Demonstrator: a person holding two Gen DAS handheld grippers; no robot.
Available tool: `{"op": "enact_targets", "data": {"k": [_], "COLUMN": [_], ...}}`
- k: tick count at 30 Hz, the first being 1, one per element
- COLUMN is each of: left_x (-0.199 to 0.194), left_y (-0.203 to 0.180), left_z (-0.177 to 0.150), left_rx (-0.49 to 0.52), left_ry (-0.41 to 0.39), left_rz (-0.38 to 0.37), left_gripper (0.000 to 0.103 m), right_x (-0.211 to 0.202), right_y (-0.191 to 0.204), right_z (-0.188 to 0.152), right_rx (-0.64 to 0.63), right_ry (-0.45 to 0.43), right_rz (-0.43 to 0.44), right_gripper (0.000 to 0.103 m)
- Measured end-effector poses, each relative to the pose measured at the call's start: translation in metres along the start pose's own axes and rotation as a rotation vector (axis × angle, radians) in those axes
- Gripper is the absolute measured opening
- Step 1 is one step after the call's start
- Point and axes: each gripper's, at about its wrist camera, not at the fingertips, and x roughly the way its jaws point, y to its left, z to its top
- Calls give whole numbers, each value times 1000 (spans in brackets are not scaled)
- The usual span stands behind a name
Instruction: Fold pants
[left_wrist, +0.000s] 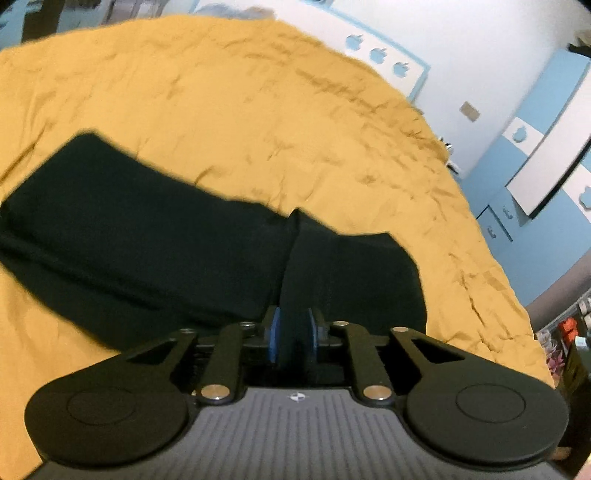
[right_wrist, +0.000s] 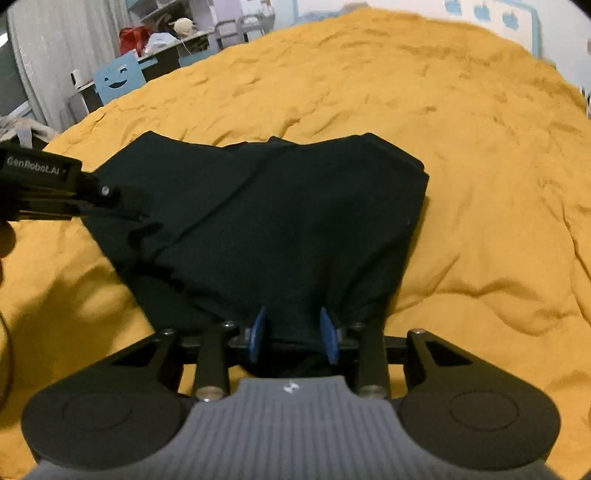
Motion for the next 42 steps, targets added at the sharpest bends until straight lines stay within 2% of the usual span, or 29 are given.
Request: {"op": "enact_targets", "data": {"k": [3,5,10,12,16,17,19,22,24,25,27,31,35,40,42], "left_x": [-2,-1,12,22,46,50,48,31,14,3,-18,-49,-64,-58,-52], "left_y": [-3,-6,-16,-18,-7,-3,2,8,20,30,54,120,181,228,238], "left_z": [4,4,-11,-18,-29,-31,-36,-32,-25,-21,-12,5,14,10,6], "left_rx": [20,28,63,71,72,69,44,24,-21,-49,-99,-236,-366,-532,-597], "left_ry": [-33,-44,-10,12,97,119,138,123,97,74,15,-54,-104,-89,-99], "left_rz": [-16,-53,-133,-123,-61,-60,-75,-102,-118,-116,-85,-9,75,49,29], "left_gripper": [22,22,23,22,21,20,20,20,25,35,46,49,50,62,63], "right_x": [-13,-18,-29,-25,-9,-1,15,11,1,-4,-8,-13,-8,9,14], "right_y": [-7,-7,5,9,18,21,29,40,39,35,33,40,52,71,77], "right_z": [0,-1,5,6,1,-1,-5,-2,2,4,6,6,-2,2,7], "right_rx": [13,19,7,2,-36,-48,-81,-141,-126,-114,-91,-86,-51,-62,-65], "right_ry": [-60,-110,-282,-309,-246,-208,-74,-60,-108,-137,-185,-249,-269,-261,-259], "right_rz": [7,3,0,10,4,2,4,-17,8,20,27,27,31,5,-15], "right_gripper": [30,30,30,30,30,31,31,32,31,31,32,32,32,32,32]}}
